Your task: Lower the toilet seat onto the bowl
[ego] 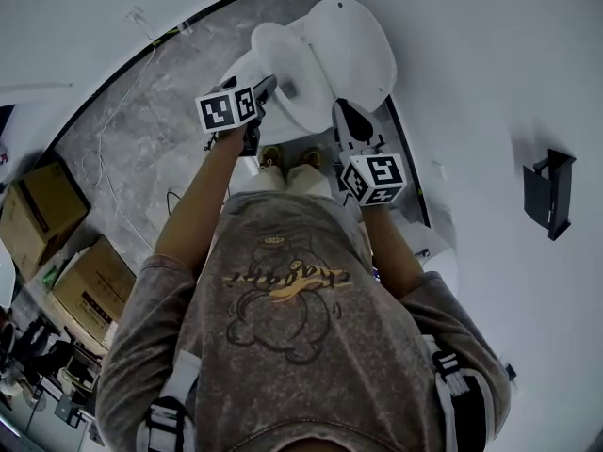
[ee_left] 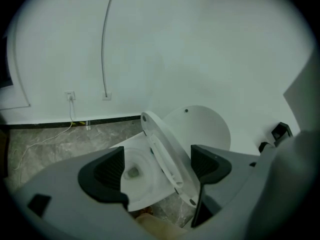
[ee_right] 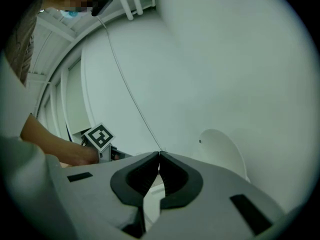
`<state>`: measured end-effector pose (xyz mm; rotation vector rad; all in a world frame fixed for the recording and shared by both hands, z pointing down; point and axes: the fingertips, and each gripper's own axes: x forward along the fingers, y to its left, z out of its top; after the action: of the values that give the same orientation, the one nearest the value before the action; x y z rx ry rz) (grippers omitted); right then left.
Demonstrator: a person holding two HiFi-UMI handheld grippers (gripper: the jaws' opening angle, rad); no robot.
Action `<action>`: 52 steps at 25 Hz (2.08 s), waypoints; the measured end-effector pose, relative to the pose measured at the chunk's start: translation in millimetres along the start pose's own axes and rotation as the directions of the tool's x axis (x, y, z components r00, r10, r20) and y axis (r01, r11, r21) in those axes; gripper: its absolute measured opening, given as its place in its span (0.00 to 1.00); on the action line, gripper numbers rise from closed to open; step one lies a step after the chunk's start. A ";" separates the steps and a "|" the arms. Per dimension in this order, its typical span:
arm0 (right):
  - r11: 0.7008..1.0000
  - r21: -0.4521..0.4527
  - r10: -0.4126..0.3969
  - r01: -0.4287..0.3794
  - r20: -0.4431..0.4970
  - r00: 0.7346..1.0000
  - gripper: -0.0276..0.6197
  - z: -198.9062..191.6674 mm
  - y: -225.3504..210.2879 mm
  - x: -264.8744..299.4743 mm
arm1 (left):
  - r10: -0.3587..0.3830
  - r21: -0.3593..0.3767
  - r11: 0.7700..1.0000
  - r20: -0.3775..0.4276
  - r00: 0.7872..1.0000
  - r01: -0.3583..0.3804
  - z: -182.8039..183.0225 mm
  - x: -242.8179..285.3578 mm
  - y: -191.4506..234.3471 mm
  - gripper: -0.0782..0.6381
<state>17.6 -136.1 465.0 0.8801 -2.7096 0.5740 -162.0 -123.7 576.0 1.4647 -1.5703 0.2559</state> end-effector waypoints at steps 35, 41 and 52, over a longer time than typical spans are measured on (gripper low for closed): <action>0.991 -0.018 0.119 -0.130 -0.283 0.952 0.09 -187.8 28.4 151.0 | 0.351 -0.135 0.919 -0.151 0.924 -0.371 -180.6 78.0 255.3 0.67; 0.991 -0.002 0.125 -0.133 -0.322 0.939 0.09 -227.5 29.0 154.8 | 0.349 -0.157 0.916 -0.138 0.927 -0.368 -201.7 97.4 279.8 0.67; 0.991 0.017 0.131 -0.134 -0.348 0.928 0.09 -256.8 41.7 150.6 | 0.322 -0.173 0.927 -0.087 0.943 -0.333 -201.7 96.3 282.0 0.67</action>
<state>-101.2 -70.7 733.3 0.5334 -2.4548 0.6754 -294.3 26.7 875.0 1.0385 -1.7394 0.3324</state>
